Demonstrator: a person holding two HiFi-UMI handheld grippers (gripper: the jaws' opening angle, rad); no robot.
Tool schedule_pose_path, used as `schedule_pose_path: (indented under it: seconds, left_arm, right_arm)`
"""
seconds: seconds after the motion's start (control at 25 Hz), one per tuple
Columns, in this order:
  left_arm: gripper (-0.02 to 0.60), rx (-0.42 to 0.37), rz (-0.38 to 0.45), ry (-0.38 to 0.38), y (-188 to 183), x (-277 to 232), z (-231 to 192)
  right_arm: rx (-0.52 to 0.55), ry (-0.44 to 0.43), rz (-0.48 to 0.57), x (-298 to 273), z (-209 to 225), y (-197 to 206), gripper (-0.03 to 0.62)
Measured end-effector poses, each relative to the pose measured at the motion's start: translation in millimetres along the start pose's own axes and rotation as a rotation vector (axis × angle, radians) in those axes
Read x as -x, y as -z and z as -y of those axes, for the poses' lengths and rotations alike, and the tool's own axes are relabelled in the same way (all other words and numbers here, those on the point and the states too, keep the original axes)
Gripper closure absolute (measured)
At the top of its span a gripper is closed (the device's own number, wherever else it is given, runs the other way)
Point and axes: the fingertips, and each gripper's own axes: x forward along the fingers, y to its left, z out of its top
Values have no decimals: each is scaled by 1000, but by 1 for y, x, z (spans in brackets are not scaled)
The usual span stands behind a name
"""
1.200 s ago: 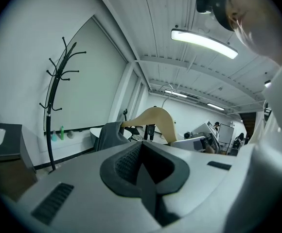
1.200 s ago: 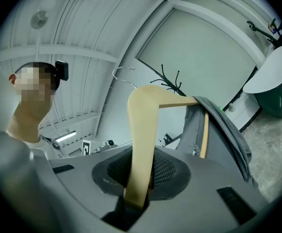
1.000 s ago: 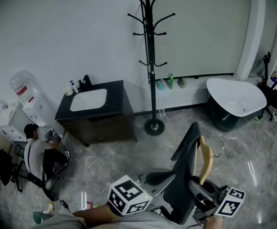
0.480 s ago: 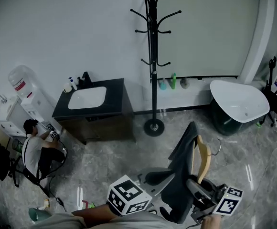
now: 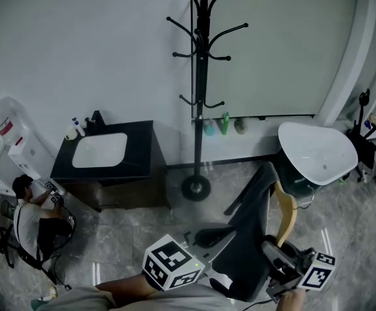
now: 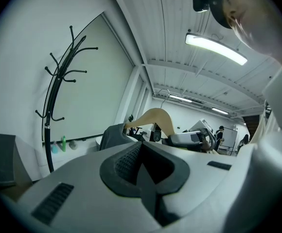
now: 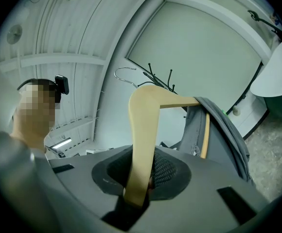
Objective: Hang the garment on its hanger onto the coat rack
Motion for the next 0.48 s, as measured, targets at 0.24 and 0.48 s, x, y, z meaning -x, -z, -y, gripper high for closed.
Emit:
schedule_pose_path:
  seconds: [0.24,0.48]
  left_arm:
    - [577,0,13,-16,-26,-18,-61]
    - [577,22,8,-69,-42,-50,-122]
  right_arm:
    - [36,5,4,-45,41,-59,523]
    - [52,-17,-22,-87,92,-120,523]
